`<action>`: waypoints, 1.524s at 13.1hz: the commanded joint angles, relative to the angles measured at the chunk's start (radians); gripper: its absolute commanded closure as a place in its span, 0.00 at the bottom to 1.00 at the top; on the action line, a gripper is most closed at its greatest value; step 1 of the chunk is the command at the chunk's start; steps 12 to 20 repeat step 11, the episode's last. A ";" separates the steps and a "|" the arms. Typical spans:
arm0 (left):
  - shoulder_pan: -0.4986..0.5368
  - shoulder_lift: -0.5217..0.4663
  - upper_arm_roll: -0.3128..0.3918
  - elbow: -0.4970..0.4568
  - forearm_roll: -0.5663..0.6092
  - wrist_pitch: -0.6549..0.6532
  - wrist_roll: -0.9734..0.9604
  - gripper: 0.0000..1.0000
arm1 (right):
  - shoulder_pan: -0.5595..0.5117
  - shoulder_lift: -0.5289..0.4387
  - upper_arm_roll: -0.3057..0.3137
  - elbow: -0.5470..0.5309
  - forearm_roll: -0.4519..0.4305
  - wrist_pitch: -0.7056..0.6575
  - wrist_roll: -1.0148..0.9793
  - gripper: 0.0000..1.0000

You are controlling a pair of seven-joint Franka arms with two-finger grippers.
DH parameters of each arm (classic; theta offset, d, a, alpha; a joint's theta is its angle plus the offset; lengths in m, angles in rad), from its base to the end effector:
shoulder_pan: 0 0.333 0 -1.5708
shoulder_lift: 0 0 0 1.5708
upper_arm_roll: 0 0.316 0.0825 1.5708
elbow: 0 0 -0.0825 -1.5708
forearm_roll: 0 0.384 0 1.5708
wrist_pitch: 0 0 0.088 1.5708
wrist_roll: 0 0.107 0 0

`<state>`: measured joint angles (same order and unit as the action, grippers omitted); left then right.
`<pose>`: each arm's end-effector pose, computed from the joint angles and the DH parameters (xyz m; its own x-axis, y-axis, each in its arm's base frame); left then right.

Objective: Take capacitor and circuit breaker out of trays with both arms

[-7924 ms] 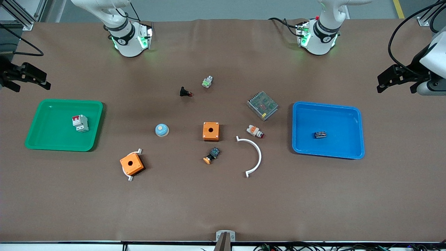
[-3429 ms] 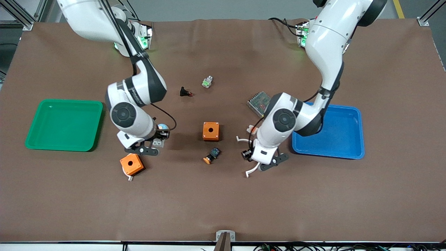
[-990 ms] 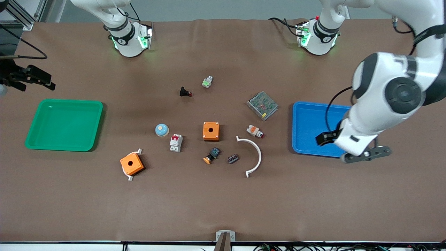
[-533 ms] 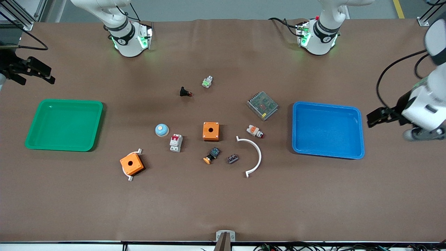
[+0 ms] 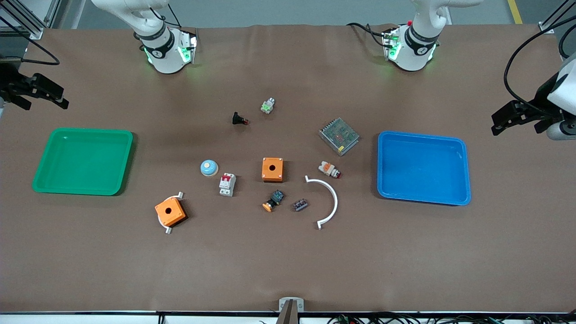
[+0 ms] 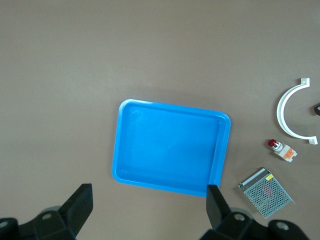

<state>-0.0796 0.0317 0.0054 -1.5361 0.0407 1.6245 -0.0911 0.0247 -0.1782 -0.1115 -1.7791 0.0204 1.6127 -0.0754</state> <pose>0.5689 -0.0382 0.6281 0.9981 0.0148 0.0601 0.0169 -0.9992 -0.0355 0.4989 -0.0462 0.6230 0.9998 -0.0108 0.0137 -0.0102 -0.9992 -0.0392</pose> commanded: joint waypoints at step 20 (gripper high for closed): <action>0.001 0.014 -0.015 0.056 -0.012 -0.029 0.031 0.00 | -0.006 -0.012 0.016 0.010 -0.007 -0.016 -0.007 0.00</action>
